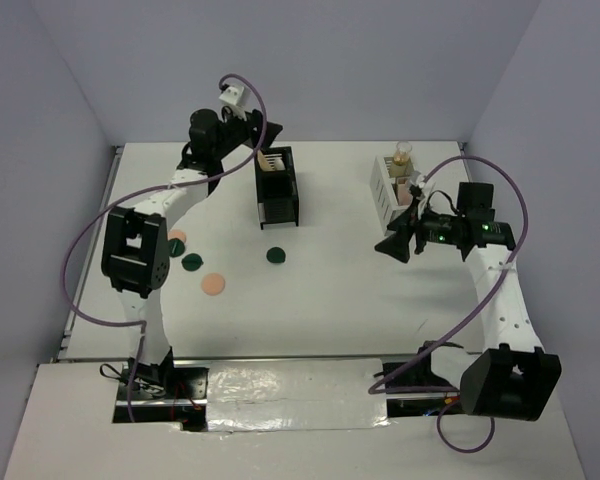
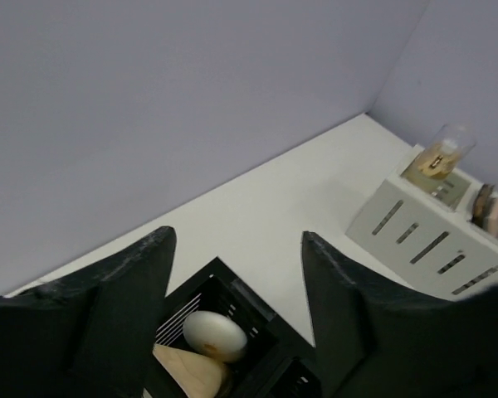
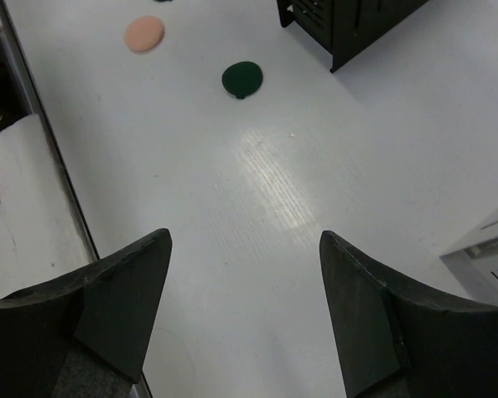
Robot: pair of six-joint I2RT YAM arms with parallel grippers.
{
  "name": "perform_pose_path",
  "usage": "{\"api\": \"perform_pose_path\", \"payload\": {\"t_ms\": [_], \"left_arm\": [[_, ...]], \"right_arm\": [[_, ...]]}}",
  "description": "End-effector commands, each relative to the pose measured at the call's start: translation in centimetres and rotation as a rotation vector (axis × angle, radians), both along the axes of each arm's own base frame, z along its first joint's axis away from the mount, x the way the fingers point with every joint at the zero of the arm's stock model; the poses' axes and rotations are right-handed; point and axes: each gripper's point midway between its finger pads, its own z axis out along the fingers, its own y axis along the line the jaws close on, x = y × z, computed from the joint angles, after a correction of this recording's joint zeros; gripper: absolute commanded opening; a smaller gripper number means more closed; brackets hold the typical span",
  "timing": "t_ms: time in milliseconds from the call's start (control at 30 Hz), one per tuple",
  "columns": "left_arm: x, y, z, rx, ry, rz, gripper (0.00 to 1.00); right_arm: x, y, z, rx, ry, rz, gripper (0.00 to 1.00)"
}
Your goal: Organize the makeup
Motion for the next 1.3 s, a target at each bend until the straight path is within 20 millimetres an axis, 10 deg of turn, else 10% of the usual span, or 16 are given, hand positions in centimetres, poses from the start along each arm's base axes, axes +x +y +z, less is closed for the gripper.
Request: {"api": "perform_pose_path", "payload": {"t_ms": [0,133,233,300,467,700,833,1267], "left_arm": [[-2.5,0.5,7.8,-0.046,-0.132,-0.023,0.71],[-6.5,2.0,10.5,-0.084,-0.135,-0.042,0.24],[-9.3,3.2,10.0,-0.072,-0.093,-0.028,0.13],[-10.6,4.2,7.5,-0.04,-0.022,-0.006,0.17],[-15.4,7.8,5.7,-0.038,0.07,0.1,0.67],[-21.7,13.2,2.2,-0.032,0.233,0.285,0.98],[-24.6,14.9,-0.4,0.022,0.32,0.322,0.99],[-30.3,17.4,-4.8,0.067,0.449,0.382,0.98]], "right_arm": [[-0.1,0.8,0.9,-0.083,-0.101,0.039,0.8],[1.0,2.1,2.4,-0.122,-0.225,0.046,1.0],[1.6,3.7,2.8,-0.112,-0.284,0.056,1.0],[2.1,4.3,1.9,-0.095,-0.235,0.061,1.0],[2.6,7.0,-0.6,-0.138,-0.045,0.189,0.99],[2.1,13.2,-1.2,-0.184,-0.043,0.258,0.69],[2.3,16.2,-3.5,-0.268,0.085,0.25,0.53],[8.4,21.0,-6.4,-0.349,0.288,-0.039,0.74]]}}
